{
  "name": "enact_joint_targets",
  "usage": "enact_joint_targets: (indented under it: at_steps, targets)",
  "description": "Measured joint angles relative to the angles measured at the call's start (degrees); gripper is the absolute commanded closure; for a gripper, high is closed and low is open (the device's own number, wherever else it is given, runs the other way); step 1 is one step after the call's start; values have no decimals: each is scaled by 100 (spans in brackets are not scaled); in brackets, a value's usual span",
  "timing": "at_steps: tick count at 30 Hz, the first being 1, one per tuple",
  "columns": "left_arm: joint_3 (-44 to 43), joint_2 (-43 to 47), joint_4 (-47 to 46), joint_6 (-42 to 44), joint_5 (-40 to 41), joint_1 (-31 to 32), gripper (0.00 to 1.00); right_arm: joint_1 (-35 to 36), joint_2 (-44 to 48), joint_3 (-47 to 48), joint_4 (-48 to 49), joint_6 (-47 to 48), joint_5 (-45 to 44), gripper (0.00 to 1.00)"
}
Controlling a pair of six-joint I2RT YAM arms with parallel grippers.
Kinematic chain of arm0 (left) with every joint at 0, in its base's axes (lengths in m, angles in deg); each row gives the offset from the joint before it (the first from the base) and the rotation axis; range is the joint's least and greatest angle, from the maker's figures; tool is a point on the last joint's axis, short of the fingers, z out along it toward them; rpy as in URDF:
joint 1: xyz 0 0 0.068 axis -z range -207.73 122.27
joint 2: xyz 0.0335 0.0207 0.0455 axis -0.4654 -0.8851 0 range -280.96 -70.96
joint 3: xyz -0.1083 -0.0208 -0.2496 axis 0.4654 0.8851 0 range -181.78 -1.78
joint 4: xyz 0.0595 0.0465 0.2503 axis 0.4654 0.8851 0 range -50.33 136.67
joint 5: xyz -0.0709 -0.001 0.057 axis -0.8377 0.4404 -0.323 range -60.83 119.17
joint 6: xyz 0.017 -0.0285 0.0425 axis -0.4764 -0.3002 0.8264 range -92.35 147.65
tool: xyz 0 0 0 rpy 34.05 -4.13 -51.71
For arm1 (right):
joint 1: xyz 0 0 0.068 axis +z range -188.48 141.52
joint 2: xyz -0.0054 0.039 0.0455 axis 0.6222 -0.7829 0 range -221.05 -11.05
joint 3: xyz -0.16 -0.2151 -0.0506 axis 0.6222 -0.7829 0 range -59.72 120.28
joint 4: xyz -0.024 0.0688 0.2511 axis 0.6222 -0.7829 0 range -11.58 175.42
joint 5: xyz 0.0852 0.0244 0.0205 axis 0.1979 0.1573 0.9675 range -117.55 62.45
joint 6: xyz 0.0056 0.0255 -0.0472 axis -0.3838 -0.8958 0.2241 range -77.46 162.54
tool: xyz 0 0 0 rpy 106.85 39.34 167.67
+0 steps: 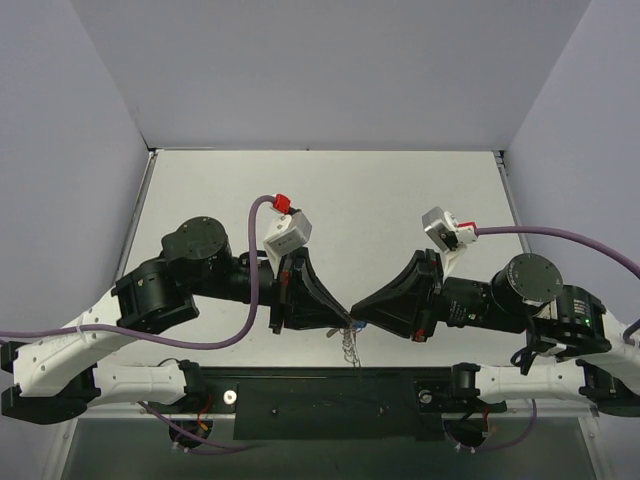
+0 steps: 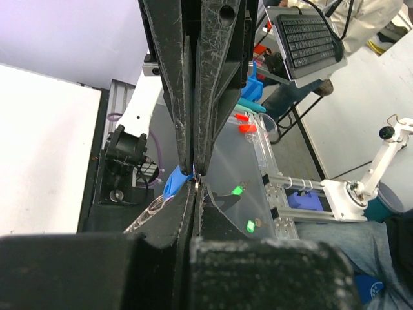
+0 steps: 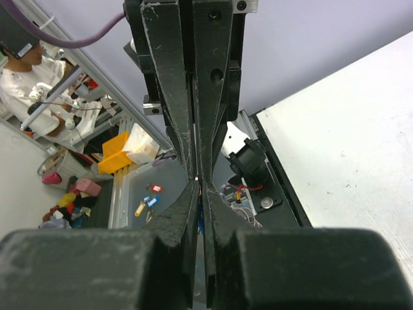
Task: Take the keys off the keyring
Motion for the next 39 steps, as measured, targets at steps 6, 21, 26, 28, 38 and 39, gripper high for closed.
enact_joint_targets:
  at_steps: [6, 21, 26, 28, 38, 39]
  targets:
    - [-138, -76, 264, 9, -372, -98, 100, 310, -356, 564, -662, 361, -120, 100]
    - [-533, -468, 1453, 363, -1235, -299, 100, 811, -1021, 1346, -1987, 975, -326, 100]
    - [-533, -608, 1886, 498, -1443, -308, 100, 870, -1193, 1410, -2347, 1038, -240, 100]
    - [-533, -640, 2037, 542, -1469, -310, 100, 887, -1270, 1443, -2461, 1058, -223, 100]
    - [-116, -597, 2190, 503, -953, -409, 100, 1025, -1147, 1351, -2339, 1012, -492, 36]
    - [-68, -595, 2170, 470, -879, -415, 100, 1034, -1027, 1270, -2208, 990, -616, 36]
